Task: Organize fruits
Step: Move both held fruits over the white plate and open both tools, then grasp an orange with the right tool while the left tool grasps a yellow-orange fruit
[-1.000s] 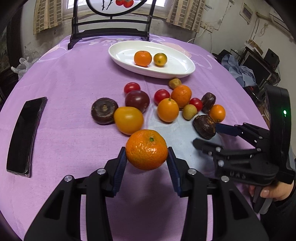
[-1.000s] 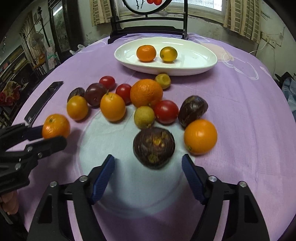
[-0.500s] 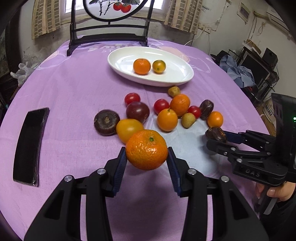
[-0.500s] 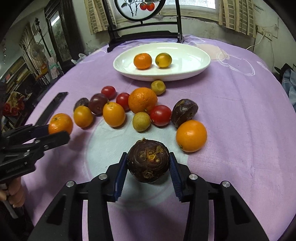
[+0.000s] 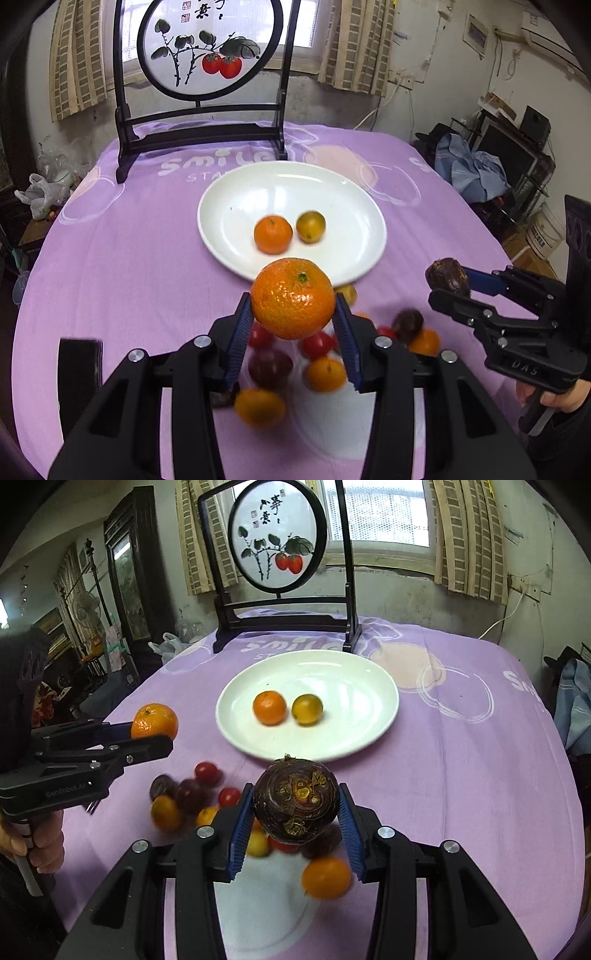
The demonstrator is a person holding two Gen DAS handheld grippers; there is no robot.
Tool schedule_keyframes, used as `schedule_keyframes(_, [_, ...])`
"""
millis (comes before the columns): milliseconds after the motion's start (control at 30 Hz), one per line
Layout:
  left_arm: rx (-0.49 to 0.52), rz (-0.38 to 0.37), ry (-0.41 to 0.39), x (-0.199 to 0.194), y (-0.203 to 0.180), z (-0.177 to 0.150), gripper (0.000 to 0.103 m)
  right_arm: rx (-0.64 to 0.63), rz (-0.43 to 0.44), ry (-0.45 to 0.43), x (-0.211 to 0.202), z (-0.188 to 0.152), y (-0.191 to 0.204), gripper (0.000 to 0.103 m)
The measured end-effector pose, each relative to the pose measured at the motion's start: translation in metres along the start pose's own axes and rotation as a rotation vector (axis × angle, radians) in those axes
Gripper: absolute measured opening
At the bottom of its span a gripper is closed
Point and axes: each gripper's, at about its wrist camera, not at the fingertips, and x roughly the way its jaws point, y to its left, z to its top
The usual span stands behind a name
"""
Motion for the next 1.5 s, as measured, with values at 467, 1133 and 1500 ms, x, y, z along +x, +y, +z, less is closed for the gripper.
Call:
schedule_keyframes(467, [-0.071,0.052,0.118,0.105,0.03,0.044,0.043,-0.04,-0.051,0.114,0.096,0.04,-0.012,0.045])
schedule_keyframes(1133, [-0.098,0.091,0.025,0.037,0.038,0.011,0.084,0.018,-0.058,0.051,0.034,-0.002,-0.025,0.064])
schedule_keyframes(1500, [-0.07,0.089,0.041,0.01,0.019,-0.06,0.088,0.03,-0.06,0.08,0.006,-0.059,-0.014,0.066])
